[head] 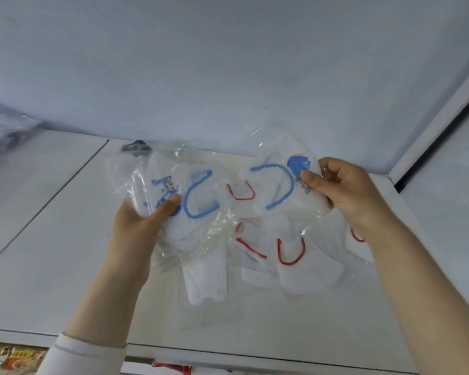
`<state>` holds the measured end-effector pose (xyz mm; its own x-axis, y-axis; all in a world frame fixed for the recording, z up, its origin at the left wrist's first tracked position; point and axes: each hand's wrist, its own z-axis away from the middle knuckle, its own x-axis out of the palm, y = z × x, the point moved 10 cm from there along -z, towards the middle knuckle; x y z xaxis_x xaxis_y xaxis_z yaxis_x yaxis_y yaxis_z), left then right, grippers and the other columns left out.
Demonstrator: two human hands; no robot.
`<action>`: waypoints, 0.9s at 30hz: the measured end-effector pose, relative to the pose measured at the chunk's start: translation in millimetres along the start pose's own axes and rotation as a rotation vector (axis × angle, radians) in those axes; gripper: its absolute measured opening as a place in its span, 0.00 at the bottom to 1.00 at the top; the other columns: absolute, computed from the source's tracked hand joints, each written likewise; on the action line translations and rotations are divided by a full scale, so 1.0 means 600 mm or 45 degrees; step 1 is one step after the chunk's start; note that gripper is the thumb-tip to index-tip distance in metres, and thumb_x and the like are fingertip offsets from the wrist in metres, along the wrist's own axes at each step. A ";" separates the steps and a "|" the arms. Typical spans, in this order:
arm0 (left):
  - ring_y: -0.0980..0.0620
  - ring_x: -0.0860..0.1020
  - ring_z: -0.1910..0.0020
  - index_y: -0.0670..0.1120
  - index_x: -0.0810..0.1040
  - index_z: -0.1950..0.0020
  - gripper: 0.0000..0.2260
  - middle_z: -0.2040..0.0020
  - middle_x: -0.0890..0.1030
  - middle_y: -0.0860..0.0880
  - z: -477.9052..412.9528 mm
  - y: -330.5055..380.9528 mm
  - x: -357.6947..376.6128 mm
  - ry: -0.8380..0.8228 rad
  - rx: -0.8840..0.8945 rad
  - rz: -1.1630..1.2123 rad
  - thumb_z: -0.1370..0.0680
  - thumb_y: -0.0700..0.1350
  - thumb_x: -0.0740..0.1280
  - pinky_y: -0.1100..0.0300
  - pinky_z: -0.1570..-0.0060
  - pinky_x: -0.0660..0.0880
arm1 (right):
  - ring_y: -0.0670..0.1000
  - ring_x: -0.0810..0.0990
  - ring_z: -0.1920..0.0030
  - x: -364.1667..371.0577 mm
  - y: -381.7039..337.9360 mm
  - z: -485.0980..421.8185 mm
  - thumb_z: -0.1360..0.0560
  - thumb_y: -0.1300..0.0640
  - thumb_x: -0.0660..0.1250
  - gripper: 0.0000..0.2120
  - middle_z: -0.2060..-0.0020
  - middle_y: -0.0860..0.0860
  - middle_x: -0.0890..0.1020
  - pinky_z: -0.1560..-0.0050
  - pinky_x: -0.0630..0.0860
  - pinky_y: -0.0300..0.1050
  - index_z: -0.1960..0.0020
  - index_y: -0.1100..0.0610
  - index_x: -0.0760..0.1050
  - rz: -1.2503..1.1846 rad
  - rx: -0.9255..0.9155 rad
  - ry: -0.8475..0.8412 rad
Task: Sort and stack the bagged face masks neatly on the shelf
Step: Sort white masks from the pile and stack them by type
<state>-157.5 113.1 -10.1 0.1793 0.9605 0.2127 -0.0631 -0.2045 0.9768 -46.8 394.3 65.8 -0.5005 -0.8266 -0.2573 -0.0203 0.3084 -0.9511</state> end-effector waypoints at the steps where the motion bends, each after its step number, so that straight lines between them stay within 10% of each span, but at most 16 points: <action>1: 0.52 0.84 0.63 0.42 0.79 0.46 0.11 0.61 0.85 0.50 0.003 0.007 0.012 -0.062 0.016 -0.027 0.28 0.41 0.71 0.63 0.68 0.77 | 0.44 0.71 0.71 0.010 -0.024 0.004 0.42 0.48 0.79 0.20 0.73 0.46 0.76 0.70 0.67 0.35 0.65 0.59 0.74 0.129 -0.052 -0.125; 7: 0.50 0.84 0.57 0.41 0.78 0.45 0.20 0.56 0.85 0.47 0.041 0.039 0.105 -0.552 0.059 -0.173 0.34 0.44 0.77 0.60 0.61 0.79 | 0.46 0.71 0.68 0.108 -0.137 0.036 0.38 0.40 0.74 0.16 0.70 0.42 0.71 0.70 0.60 0.39 0.64 0.47 0.70 1.611 -0.650 -0.382; 13: 0.56 0.83 0.52 0.50 0.77 0.46 0.20 0.52 0.85 0.54 0.081 0.041 0.123 -0.650 0.173 -0.311 0.36 0.46 0.76 0.62 0.52 0.79 | 0.41 0.67 0.66 0.193 -0.185 0.091 0.45 0.43 0.73 0.31 0.58 0.43 0.70 0.68 0.66 0.34 0.46 0.54 0.71 1.143 -1.183 -0.258; 19: 0.53 0.84 0.57 0.44 0.78 0.49 0.28 0.56 0.85 0.52 0.057 0.082 -0.036 -0.278 0.327 -0.132 0.43 0.54 0.80 0.64 0.61 0.79 | 0.41 0.69 0.35 0.155 -0.082 0.058 0.34 0.44 0.71 0.41 0.36 0.45 0.70 0.40 0.68 0.31 0.29 0.47 0.53 0.094 -0.433 -0.196; 22: 0.56 0.84 0.57 0.47 0.81 0.52 0.24 0.57 0.85 0.54 0.057 0.099 -0.088 -0.228 0.373 -0.083 0.42 0.56 0.79 0.65 0.59 0.79 | 0.32 0.66 0.35 0.277 -0.044 0.097 0.27 0.53 0.68 0.31 0.36 0.35 0.68 0.34 0.63 0.30 0.30 0.46 0.55 -0.073 -0.295 -0.613; 27: 0.54 0.83 0.51 0.44 0.69 0.37 0.35 0.51 0.83 0.54 0.057 0.057 -0.158 -0.086 0.241 -0.262 0.40 0.46 0.81 0.57 0.55 0.80 | 0.33 0.76 0.48 0.395 -0.009 0.111 0.24 0.68 0.62 0.19 0.45 0.43 0.76 0.47 0.74 0.34 0.41 0.47 0.65 -0.249 -0.188 -0.572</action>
<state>-143.0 8.7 3.8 0.2345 0.9721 0.0043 0.1644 -0.0440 0.9854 -107.5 165.6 -1.6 -0.0539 -0.9863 -0.1558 -0.2150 0.1639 -0.9628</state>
